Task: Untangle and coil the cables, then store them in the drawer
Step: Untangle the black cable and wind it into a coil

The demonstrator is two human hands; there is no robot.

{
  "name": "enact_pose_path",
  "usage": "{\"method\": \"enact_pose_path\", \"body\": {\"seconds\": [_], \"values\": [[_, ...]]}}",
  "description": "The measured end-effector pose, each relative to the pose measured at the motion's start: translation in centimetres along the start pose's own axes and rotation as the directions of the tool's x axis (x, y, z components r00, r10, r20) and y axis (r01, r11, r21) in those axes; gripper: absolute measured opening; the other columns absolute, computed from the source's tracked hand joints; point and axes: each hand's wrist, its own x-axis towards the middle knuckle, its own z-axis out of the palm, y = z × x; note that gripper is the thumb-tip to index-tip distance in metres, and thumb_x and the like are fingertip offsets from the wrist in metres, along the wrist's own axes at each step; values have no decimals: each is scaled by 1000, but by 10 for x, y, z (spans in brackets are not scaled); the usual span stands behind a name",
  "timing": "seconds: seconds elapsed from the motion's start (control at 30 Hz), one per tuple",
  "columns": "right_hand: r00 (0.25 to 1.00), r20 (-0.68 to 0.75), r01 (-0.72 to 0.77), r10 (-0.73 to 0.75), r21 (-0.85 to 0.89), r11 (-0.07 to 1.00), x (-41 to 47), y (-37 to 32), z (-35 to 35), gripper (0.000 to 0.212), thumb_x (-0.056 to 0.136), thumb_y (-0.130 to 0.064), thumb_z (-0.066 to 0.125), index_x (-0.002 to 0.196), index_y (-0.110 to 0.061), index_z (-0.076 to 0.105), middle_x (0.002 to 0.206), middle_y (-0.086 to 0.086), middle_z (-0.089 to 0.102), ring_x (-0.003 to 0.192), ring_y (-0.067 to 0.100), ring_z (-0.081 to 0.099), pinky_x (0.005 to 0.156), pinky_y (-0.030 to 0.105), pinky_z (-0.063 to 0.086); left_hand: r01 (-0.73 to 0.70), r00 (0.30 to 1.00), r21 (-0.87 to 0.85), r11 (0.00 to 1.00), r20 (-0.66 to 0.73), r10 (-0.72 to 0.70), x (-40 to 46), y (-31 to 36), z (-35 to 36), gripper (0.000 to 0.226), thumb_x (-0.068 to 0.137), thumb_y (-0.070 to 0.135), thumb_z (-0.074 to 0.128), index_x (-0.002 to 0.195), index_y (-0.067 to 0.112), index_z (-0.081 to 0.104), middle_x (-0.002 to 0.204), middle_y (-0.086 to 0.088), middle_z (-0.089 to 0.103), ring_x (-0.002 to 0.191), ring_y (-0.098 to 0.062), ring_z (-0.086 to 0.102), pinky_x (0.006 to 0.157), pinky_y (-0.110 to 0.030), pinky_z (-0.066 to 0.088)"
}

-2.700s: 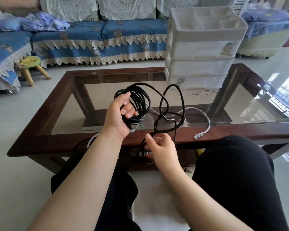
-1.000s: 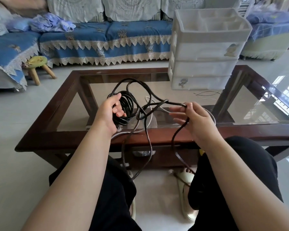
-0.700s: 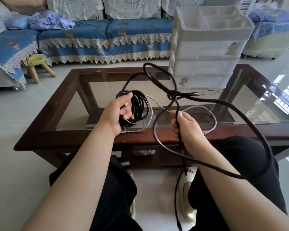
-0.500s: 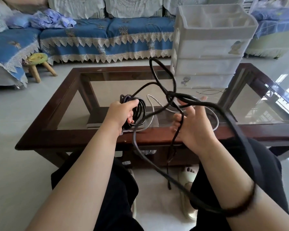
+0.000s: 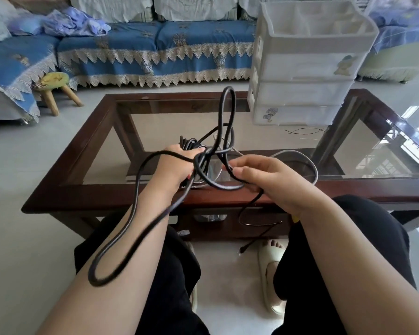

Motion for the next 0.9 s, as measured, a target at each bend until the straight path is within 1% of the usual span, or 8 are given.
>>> {"method": "enact_pose_path", "body": {"seconds": [0.13,0.2,0.3,0.47,0.57,0.73,0.8,0.9], "values": [[998,65,4,-4,-7,1000,-5,-3,-2,14,89,-5,61,86,-18,67,74,0,49,65,1,46,64,10,40,60,982,-347,936,189,7,-10,3,1,23,85,29,69,73,14,57,52,-2,42,45,-14,39,49,-22,36],[999,29,-13,13,14,1000,-3,0,0,17,90,-8,60,82,-22,66,70,-5,50,61,6,41,59,18,35,127,952,-448,885,306,18,-15,-1,3,37,89,31,64,57,20,49,45,6,34,45,-11,29,53,-24,30],[993,-98,-69,73,42,997,6,14,7,18,92,-16,60,77,-25,67,71,2,47,55,10,32,52,24,25,244,911,-519,819,412,-10,-22,2,8,45,90,33,61,50,22,45,47,6,43,51,-11,30,58,-24,26],[863,-499,-57,78,56,997,19,30,14,14,94,-14,55,87,-26,55,57,-9,44,48,9,37,45,20,31,267,899,-586,765,437,21,-24,5,13,41,97,28,49,58,17,42,63,-3,58,32,-4,33,54,-22,24],[764,-645,-79,-15,-118,990,23,33,15,16,95,-14,48,88,-29,50,71,-9,54,59,11,49,56,26,39,295,869,-584,756,493,42,-32,4,19,38,95,32,51,60,17,47,73,-6,63,33,-3,36,57,-24,25],[730,-682,-248,-46,-327,912,29,28,20,28,98,-18,37,109,-27,61,110,-1,50,85,14,45,67,28,34,249,869,-568,784,489,78,-48,9,33,31,96,35,50,100,12,71,91,-10,74,39,-6,35,56,-25,35],[735,-678,-312,-23,-367,876,31,26,17,34,99,-19,35,119,-28,61,115,-1,48,85,13,43,67,28,33,205,870,-570,796,479,118,-48,11,34,33,98,33,47,97,14,73,86,-10,74,38,-7,35,54,-25,35],[782,-622,-272,-33,-388,881,35,25,17,38,98,-16,33,123,-26,60,115,-1,47,91,12,44,70,26,34,140,892,-566,812,428,144,-44,14,32,50,102,31,41,66,22,75,67,-4,67,35,-8,34,49,-24,35]]}}
